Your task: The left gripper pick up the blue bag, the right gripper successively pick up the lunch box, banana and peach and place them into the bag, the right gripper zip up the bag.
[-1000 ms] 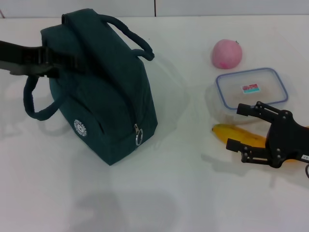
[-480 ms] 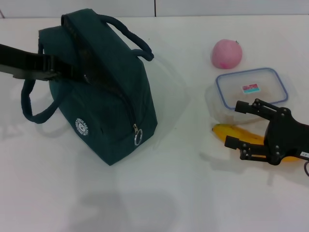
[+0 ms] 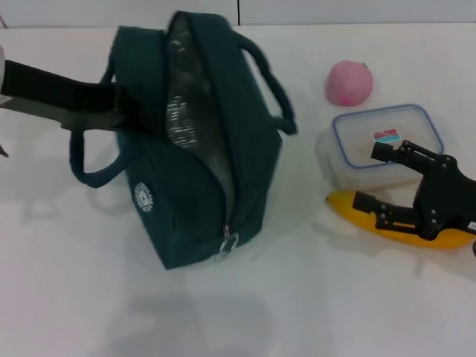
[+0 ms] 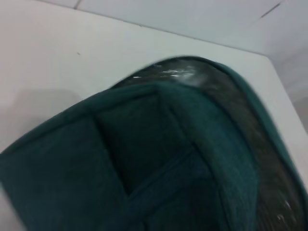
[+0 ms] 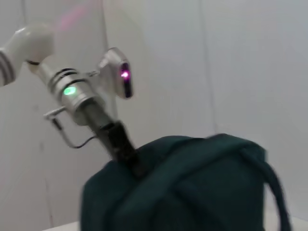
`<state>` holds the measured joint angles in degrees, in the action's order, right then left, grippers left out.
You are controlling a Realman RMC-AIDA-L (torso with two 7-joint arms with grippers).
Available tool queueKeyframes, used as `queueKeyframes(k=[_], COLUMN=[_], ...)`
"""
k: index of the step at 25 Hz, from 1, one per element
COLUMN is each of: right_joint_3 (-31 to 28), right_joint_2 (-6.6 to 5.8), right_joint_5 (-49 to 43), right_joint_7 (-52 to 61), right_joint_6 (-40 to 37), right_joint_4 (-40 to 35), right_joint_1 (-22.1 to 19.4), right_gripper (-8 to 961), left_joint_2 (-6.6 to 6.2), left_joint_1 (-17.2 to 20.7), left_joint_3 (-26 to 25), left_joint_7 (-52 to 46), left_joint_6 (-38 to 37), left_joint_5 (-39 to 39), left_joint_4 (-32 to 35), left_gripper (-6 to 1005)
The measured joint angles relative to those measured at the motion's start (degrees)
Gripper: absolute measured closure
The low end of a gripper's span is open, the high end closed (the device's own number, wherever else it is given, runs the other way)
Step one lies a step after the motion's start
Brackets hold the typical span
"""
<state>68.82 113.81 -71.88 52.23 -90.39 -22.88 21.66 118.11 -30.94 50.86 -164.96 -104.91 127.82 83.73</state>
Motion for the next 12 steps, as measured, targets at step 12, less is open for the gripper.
queueKeyframes(k=[12], right_joint_3=[-23.61], right_joint_2=[1.52], right_joint_5=[0.2], right_joint_7=[15.35], right_joint_6=[12.5], right_joint_4=[6.99], right_joint_1=[1.88], right_gripper=[73], left_joint_2=[0.6], left_joint_1=[-0.08], left_joint_3=[3.08], left_joint_7=[-1.99], left_joint_6=[-1.14], left_joint_5=[-0.22], left_joint_4=[0.06], left_gripper=[964])
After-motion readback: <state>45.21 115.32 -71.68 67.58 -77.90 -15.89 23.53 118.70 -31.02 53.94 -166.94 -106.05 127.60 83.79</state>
